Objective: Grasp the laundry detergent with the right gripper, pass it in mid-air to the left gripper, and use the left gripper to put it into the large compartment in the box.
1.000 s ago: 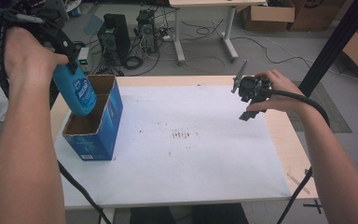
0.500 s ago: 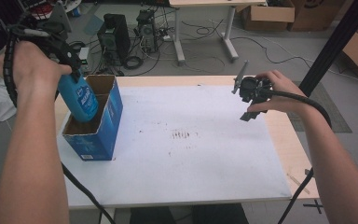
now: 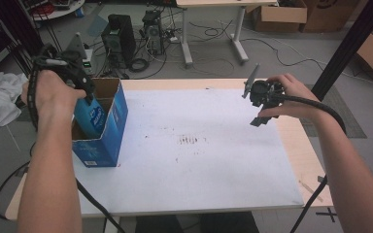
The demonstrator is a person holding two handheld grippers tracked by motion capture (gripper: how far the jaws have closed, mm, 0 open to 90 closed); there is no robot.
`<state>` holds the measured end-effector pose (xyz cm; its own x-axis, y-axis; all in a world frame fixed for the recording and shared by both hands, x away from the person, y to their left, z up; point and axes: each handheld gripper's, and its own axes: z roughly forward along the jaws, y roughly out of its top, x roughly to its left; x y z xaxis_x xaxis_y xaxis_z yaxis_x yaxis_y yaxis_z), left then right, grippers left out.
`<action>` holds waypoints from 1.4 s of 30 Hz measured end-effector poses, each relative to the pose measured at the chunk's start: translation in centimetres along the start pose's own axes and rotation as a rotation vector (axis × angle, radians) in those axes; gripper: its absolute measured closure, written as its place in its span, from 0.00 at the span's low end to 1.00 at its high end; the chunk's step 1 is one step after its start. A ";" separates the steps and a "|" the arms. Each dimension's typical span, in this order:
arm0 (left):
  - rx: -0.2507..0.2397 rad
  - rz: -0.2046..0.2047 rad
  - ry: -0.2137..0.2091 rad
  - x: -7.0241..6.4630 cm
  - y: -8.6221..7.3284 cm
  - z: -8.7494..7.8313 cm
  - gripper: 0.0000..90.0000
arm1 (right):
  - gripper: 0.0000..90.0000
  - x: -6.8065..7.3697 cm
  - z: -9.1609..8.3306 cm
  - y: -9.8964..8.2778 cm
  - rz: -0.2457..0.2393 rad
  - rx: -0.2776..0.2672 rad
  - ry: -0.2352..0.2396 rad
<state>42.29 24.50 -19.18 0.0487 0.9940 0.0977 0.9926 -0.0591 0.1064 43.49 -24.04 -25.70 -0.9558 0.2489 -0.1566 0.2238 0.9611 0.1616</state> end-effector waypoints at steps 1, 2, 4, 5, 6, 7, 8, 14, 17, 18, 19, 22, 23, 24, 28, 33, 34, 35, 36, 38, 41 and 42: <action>0.006 0.000 0.003 0.0 0.0 0.4 0.43 | 0.27 0.0 0.0 0.0 0.005 -0.005 0.002; 0.012 0.001 0.002 -0.1 0.0 0.9 0.43 | 0.28 0.0 0.0 -0.1 0.006 -0.004 0.001; 0.020 0.005 0.008 -0.2 0.0 1.7 0.43 | 0.28 0.0 0.0 0.0 0.006 -0.009 -0.002; 0.018 0.002 0.007 -0.3 -0.1 2.1 0.43 | 0.28 0.0 0.0 0.0 0.002 -0.008 -0.003; 0.021 0.001 0.006 -0.3 -0.1 2.5 0.43 | 0.28 0.0 0.0 0.0 0.004 -0.006 -0.005; 0.022 0.000 0.005 -0.3 -0.1 2.8 0.43 | 0.28 0.0 0.1 0.0 0.006 -0.008 -0.007; 0.029 -0.003 0.001 -0.3 -0.2 3.3 0.43 | 0.28 0.0 0.1 0.0 0.006 -0.008 -0.006; 0.051 0.000 0.009 -0.5 -0.3 5.3 0.43 | 0.28 0.0 0.3 0.2 0.007 -0.013 -0.005; 0.054 0.000 0.011 -0.6 -0.4 6.0 0.43 | 0.28 0.0 0.3 0.3 0.002 -0.009 -0.003; 0.056 0.003 0.010 -0.6 -0.4 6.2 0.43 | 0.28 0.0 0.3 0.3 0.003 -0.013 -0.005; 0.059 0.005 0.009 -0.7 -0.5 6.4 0.43 | 0.28 0.0 0.3 0.4 0.005 -0.015 -0.005; 0.066 0.008 0.008 -0.8 -0.6 7.1 0.43 | 0.28 0.0 0.3 0.4 0.005 -0.013 -0.006; 0.071 0.010 0.009 -0.8 -0.6 7.4 0.43 | 0.28 0.0 0.2 0.4 0.006 -0.014 -0.008; 0.068 0.010 0.010 -0.8 -0.7 7.6 0.43 | 0.28 0.0 0.3 0.4 0.008 -0.018 -0.010; 0.061 0.011 0.016 -1.0 -0.7 7.5 0.43 | 0.28 0.1 0.3 0.5 0.007 -0.016 -0.006; 0.057 0.010 0.020 -1.1 -0.8 7.6 0.43 | 0.28 0.3 0.2 0.7 0.004 -0.019 -0.009; 0.058 0.009 0.021 -1.1 -0.9 7.6 0.43 | 0.28 0.3 0.2 0.7 0.005 -0.021 -0.010; 0.060 0.009 0.021 -1.1 -0.9 7.6 0.43 | 0.28 0.3 0.2 0.7 0.005 -0.022 -0.008; 0.060 0.009 0.022 -1.1 -0.9 7.6 0.43 | 0.28 0.3 0.2 0.7 0.003 -0.016 -0.008; 0.060 0.006 0.020 -1.2 -0.9 7.6 0.43 | 0.28 0.4 0.1 0.8 0.004 -0.014 -0.011; 0.062 0.004 0.020 -1.2 -0.9 7.6 0.43 | 0.28 0.4 0.1 0.8 0.005 -0.015 -0.009; 0.062 0.003 0.021 -1.2 -0.9 7.6 0.43 | 0.28 0.4 0.1 0.8 0.005 -0.015 -0.008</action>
<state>42.19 24.07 -26.94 0.0496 0.9917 0.1183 0.9975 -0.0552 0.0442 43.28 -23.19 -25.77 -0.9531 0.2549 -0.1634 0.2259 0.9580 0.1768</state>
